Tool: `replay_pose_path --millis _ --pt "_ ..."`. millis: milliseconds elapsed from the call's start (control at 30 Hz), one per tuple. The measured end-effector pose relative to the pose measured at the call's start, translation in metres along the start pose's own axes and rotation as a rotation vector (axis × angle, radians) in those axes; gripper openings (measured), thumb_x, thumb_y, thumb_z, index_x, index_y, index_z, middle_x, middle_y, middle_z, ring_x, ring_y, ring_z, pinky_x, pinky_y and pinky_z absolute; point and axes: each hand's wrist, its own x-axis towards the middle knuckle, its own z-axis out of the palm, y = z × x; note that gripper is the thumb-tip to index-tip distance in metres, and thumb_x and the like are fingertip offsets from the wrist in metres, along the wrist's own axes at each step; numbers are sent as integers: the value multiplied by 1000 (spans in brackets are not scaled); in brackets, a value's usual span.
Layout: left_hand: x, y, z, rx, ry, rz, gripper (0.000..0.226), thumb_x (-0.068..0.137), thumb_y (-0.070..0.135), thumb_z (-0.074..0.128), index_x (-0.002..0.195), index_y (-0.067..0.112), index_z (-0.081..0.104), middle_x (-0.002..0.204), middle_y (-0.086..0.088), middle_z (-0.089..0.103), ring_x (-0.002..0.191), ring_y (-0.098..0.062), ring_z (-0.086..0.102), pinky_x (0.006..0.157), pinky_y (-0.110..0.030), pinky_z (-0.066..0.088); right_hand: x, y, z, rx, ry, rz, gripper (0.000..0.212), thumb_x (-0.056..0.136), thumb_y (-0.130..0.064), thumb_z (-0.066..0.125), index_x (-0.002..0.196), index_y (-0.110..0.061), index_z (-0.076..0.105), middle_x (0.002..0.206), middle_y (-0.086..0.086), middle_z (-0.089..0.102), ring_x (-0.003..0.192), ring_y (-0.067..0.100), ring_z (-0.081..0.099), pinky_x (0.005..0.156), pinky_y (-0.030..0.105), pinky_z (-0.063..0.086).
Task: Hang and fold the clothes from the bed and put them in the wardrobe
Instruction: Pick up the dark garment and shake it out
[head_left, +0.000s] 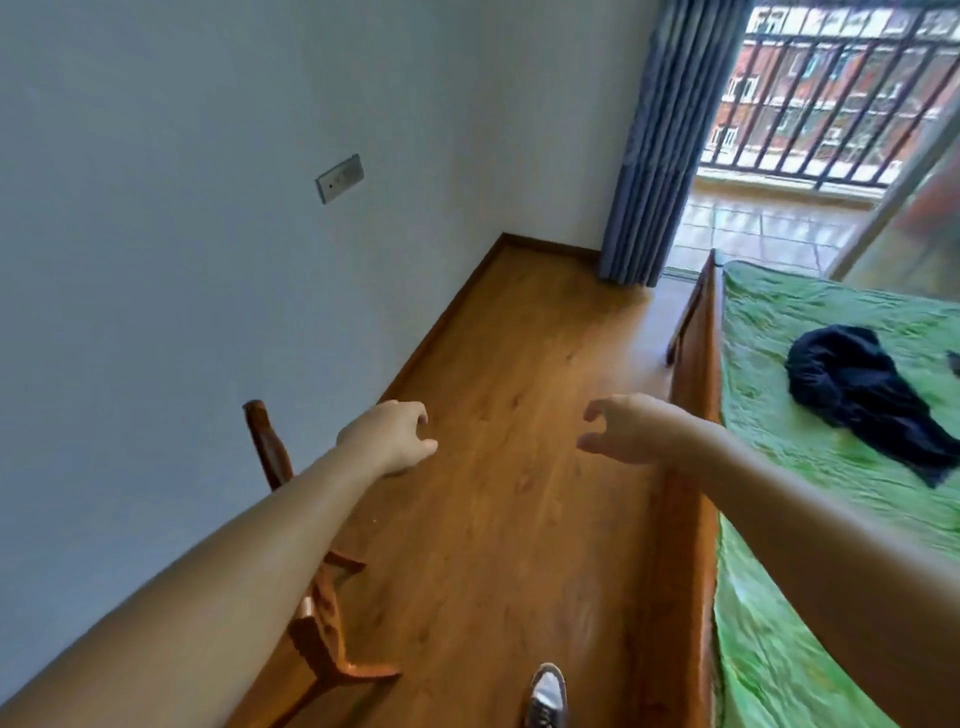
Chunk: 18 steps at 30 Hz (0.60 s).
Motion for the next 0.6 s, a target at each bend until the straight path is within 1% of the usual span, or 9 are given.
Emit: replay_pose_path --millis 67,200,267,333,367,433,467,533,600 --pt "43 30 -5 14 -13 62 49 94 49 58 137 27 53 133 0 58 114 -20 60 93 -39 55 21 35 -10 27 -6 77 58 90 -58 64 138 -27 55 132 0 62 112 22 62 73 22 43" --pt "136 96 -19 61 5 151 48 94 50 59 135 28 53 133 1 57 113 -20 60 86 -33 55 79 107 -39 96 3 147 59 89 -56 66 138 -26 56 128 0 63 91 14 54 62 19 40" --pt "183 131 -29 86 1 179 47 94 49 58 136 28 53 133 1 56 113 -19 60 82 -32 53 107 141 -60 126 14 165 59 90 -56 65 139 -26 54 130 1 63 91 14 53 61 20 40" --pt "226 167 -40 104 -15 211 47 94 49 59 135 28 54 133 1 56 113 -19 60 80 -31 51 128 170 -81 137 33 202 56 91 -55 64 138 -24 55 129 2 63 93 16 56 67 24 45" --pt "246 185 -47 120 -17 235 47 93 50 60 135 28 54 133 1 57 113 -19 60 81 -31 52 136 184 -92 136 38 225 54 92 -54 63 136 -23 57 126 2 64 93 17 57 69 27 47" --pt "282 222 -58 136 -14 282 48 93 50 61 135 28 54 132 1 59 113 -20 61 85 -33 55 145 213 -113 137 45 266 48 92 -54 62 129 -23 59 116 1 64 88 15 56 64 27 44" --pt "299 241 -63 138 -16 308 48 93 50 61 135 28 54 133 1 59 113 -20 61 86 -33 56 149 230 -123 141 53 287 47 93 -54 61 128 -23 59 118 1 64 89 15 56 64 28 42" --pt "334 281 -70 147 -20 374 48 93 49 62 135 27 55 133 0 59 114 -20 62 89 -35 58 153 265 -140 154 78 347 47 93 -54 61 128 -23 58 124 3 63 99 20 59 73 31 46" --pt "368 325 -72 161 -20 443 47 94 48 64 134 26 56 131 1 61 112 -18 63 88 -33 58 157 302 -149 190 83 413 50 93 -55 60 131 -22 57 131 5 62 111 23 60 88 35 51"
